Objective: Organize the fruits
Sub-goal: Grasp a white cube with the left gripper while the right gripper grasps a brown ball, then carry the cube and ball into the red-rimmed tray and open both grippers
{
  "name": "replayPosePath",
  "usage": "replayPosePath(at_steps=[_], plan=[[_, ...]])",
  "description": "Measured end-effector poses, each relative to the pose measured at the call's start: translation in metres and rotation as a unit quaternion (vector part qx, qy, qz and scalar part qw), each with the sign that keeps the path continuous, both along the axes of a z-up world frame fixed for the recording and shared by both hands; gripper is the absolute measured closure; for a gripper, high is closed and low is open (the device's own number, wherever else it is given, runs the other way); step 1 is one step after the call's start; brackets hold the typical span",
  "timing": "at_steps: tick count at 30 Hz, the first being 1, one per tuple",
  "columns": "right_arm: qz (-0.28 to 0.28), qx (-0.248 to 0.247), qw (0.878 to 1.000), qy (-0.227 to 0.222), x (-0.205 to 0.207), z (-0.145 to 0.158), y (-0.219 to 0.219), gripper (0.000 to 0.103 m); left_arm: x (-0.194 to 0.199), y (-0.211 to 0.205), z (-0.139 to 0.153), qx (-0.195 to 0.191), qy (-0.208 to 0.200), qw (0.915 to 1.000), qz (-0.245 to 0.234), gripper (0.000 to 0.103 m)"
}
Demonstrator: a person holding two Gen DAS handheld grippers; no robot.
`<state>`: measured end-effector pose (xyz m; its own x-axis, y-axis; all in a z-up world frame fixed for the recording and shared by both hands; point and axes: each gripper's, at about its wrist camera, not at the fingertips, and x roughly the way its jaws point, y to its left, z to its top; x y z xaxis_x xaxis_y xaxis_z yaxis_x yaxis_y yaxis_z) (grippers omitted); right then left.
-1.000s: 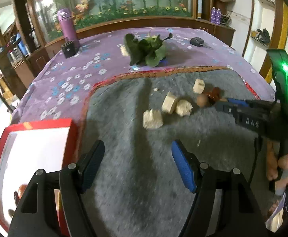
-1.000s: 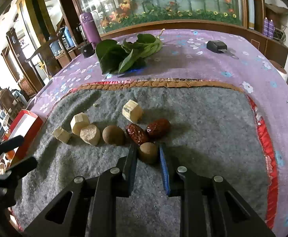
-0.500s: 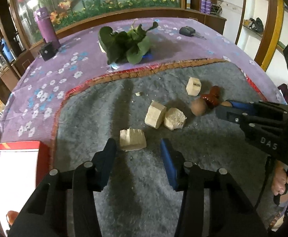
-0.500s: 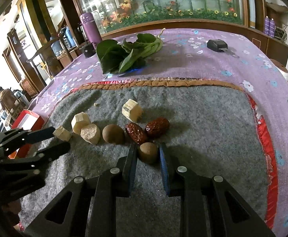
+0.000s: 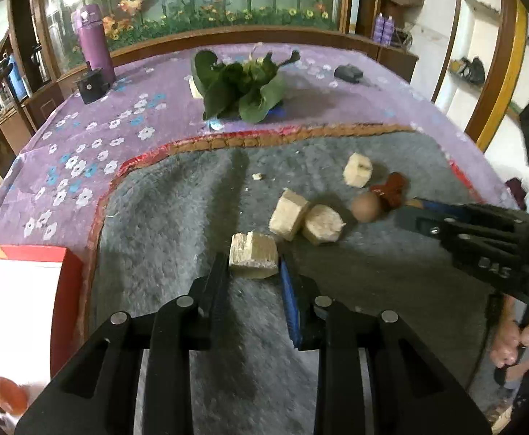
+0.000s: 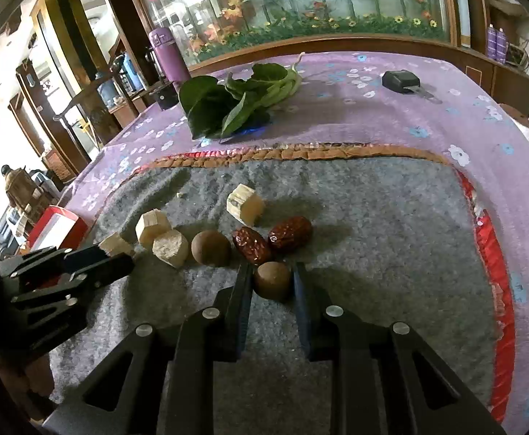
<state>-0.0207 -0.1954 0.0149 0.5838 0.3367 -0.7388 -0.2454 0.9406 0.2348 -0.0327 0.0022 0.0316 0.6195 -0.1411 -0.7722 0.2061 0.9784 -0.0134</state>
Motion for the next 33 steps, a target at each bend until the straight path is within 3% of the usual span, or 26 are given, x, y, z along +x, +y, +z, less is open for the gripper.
replayPosePath(at_steps=[8,19,28,33], plan=[[0.018,0.018,0.998,-0.060,-0.016,0.019,0.005,0.080,-0.050,0.000,0.031,0.002,-0.056,0.9984,0.010,0.078],[-0.003,0.013,0.996,-0.084,-0.020,0.024,-0.001,0.080,-0.092,0.023,0.068,0.034,-0.132,0.9892,0.054,0.078],[-0.008,0.028,0.996,-0.085,-0.026,0.031,0.006,0.080,-0.104,0.061,0.074,0.030,-0.142,0.9851,0.091,0.078],[0.023,0.045,0.995,-0.082,-0.037,0.039,0.038,0.081,-0.108,0.078,0.074,0.027,-0.147,0.9825,0.111,0.078]])
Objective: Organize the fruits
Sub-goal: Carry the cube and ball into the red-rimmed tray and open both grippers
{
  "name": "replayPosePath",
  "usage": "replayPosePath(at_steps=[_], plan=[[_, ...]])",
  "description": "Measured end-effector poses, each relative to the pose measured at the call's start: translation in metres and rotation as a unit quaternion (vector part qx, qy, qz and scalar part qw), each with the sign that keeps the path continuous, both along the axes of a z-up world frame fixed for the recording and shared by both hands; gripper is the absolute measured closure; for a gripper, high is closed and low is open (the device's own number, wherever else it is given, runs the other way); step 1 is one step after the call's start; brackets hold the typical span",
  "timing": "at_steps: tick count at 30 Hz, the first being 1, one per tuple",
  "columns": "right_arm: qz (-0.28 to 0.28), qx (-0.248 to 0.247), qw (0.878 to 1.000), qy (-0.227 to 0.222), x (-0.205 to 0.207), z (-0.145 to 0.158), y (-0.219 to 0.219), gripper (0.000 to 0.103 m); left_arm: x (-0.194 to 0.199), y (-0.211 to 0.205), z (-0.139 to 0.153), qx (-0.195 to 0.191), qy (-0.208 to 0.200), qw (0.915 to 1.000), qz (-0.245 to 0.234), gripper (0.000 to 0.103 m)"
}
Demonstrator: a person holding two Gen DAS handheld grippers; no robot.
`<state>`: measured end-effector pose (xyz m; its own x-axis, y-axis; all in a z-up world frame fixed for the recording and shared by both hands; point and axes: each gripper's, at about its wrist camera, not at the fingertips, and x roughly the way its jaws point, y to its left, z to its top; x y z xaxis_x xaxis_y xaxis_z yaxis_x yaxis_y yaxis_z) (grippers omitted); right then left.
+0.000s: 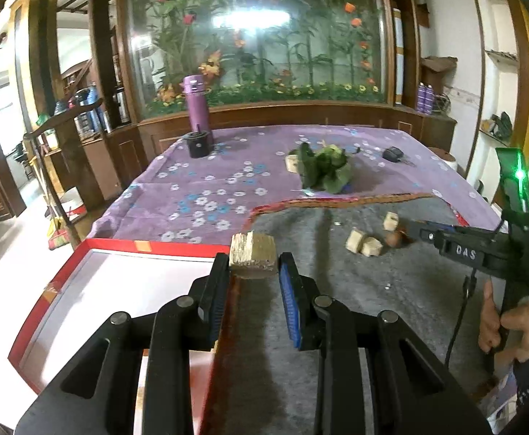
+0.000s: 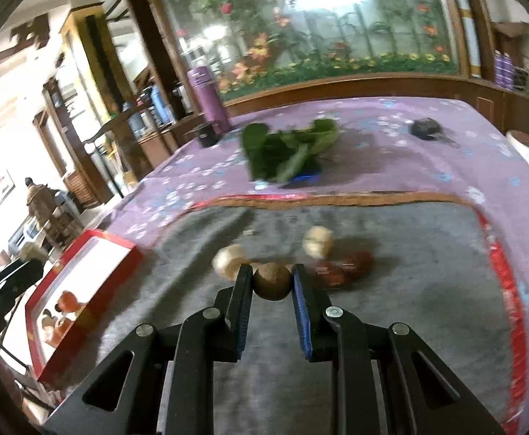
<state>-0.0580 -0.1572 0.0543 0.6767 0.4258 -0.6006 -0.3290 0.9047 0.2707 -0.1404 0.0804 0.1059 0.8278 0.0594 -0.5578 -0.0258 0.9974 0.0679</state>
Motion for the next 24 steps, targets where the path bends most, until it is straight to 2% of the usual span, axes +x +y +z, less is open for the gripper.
replayPosePath(at_steps=[10,20,24], plan=[[0.106,0.030,0.994,-0.004,-0.021,0.025,0.098,0.081,-0.010,0.046,-0.002,-0.008,-0.011,0.9987,0.050,0.078],[0.193,0.013,0.981,0.017,-0.043,0.017,0.203,0.081,-0.017,0.098,-0.014,-0.012,-0.005,0.9937,0.111,0.078],[0.214,0.005,0.977,0.022,-0.055,0.010,0.229,0.081,-0.018,0.113,-0.022,-0.012,0.003,0.9918,0.127,0.077]])
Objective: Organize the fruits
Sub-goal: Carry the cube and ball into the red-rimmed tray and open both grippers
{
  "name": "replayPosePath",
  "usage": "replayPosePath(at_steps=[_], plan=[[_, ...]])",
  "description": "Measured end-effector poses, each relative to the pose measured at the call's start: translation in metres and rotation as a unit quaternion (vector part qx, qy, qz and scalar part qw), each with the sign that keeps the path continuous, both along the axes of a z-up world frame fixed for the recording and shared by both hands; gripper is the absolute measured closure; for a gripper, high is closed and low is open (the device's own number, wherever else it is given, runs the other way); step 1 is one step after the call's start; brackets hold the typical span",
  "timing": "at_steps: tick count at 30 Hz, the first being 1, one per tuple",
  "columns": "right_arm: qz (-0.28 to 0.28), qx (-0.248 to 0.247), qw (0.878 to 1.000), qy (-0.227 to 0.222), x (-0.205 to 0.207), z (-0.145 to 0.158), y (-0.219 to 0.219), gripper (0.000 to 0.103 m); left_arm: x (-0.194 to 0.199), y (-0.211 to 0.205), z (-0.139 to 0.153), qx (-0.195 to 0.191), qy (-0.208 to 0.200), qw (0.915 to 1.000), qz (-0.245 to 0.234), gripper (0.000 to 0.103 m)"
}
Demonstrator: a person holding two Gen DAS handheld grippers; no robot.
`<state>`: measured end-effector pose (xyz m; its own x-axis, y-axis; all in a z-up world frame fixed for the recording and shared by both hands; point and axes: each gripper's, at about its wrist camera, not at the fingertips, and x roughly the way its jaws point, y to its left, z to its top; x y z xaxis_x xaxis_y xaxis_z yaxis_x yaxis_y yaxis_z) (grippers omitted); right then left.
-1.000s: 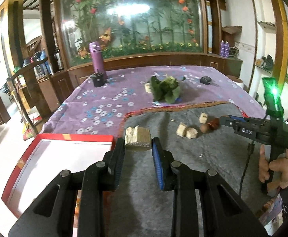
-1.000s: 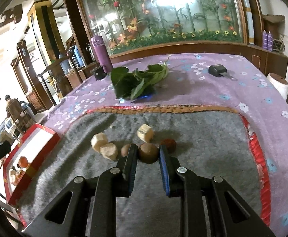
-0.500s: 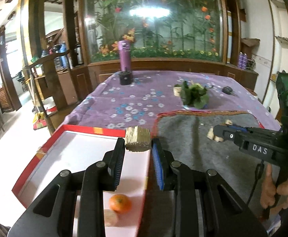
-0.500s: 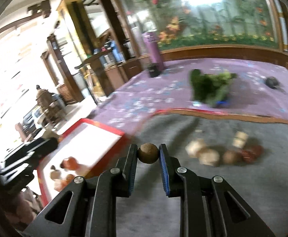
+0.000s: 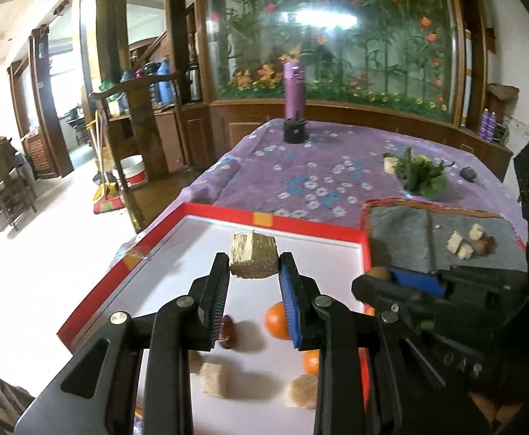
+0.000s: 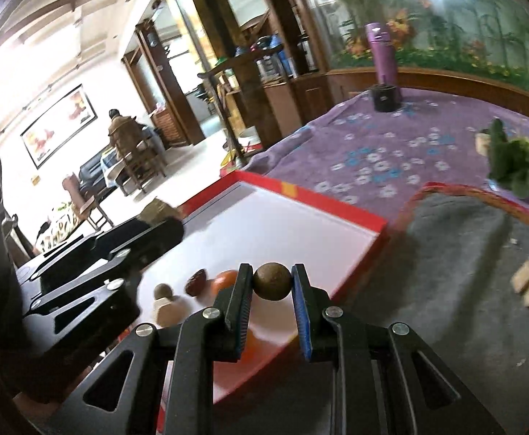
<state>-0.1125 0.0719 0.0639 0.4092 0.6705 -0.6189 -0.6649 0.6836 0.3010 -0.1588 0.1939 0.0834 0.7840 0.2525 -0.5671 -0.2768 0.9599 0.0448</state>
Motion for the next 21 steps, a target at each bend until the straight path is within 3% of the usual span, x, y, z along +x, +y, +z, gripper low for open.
replayPosePath(at_steps=[21], plan=[[0.025,-0.044,0.999,0.017,-0.011,-0.030,0.033,0.078,0.007,0.029,-0.035,0.001,0.054,0.9972,0.052,0.076]])
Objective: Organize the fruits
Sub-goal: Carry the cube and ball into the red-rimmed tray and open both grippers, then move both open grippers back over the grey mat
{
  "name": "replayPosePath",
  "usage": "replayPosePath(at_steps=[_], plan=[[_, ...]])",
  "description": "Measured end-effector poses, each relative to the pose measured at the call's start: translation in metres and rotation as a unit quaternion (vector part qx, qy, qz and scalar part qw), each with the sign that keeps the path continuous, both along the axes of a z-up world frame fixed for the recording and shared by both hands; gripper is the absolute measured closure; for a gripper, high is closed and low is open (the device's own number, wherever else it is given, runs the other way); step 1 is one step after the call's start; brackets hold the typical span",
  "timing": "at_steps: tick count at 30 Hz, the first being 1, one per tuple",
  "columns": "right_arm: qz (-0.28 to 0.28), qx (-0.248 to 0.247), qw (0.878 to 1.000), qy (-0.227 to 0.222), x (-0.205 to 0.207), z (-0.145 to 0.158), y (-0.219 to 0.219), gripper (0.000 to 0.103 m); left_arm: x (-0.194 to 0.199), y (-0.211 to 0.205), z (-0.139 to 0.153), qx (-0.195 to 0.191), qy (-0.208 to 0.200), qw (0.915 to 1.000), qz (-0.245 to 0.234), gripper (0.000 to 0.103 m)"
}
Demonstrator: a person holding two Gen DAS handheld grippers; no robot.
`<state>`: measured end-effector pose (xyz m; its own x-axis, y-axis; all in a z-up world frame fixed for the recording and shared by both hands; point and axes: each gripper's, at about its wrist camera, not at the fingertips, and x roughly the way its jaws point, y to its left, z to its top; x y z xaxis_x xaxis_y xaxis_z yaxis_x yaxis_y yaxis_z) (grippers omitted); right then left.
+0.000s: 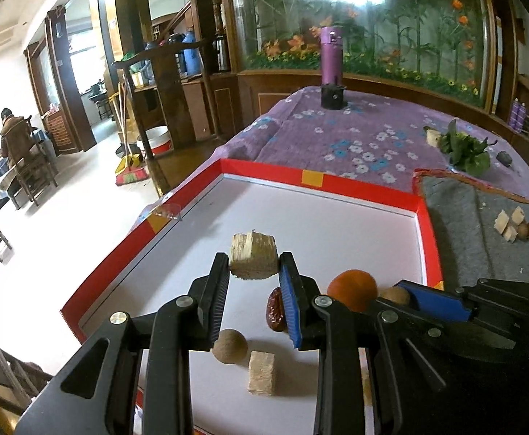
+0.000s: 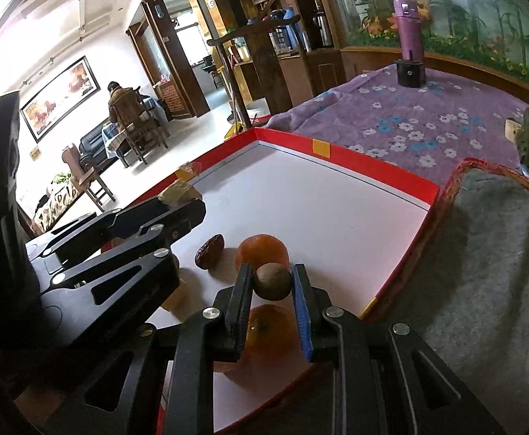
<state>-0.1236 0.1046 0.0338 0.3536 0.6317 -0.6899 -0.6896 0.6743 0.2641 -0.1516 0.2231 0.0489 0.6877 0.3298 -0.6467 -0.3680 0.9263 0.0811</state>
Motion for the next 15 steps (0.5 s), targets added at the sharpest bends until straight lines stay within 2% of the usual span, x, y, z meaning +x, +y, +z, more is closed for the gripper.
replayPosePath(at_steps=[1,3,6,9,15], plan=[[0.000,-0.001,1.000,0.000,0.001,0.000,0.000,0.078,0.000,0.000,-0.001,0.003,0.004,1.0000,0.003,0.074],[0.001,0.002,1.000,0.003,0.002,0.000,-0.001,0.078,0.000,-0.001,0.000,0.010,0.006,0.9999,0.007,0.058],[-0.001,0.014,1.000,0.004,0.003,0.004,-0.007,0.074,-0.002,-0.002,0.003,0.021,0.001,0.9996,0.016,0.038],[-0.009,0.028,1.000,0.000,0.005,0.011,-0.017,0.068,-0.003,-0.003,0.006,0.026,-0.001,0.9995,0.016,0.036],[-0.044,0.047,0.998,0.000,0.018,0.020,-0.047,0.066,0.000,-0.015,0.008,0.037,0.005,0.9993,0.004,0.033]])
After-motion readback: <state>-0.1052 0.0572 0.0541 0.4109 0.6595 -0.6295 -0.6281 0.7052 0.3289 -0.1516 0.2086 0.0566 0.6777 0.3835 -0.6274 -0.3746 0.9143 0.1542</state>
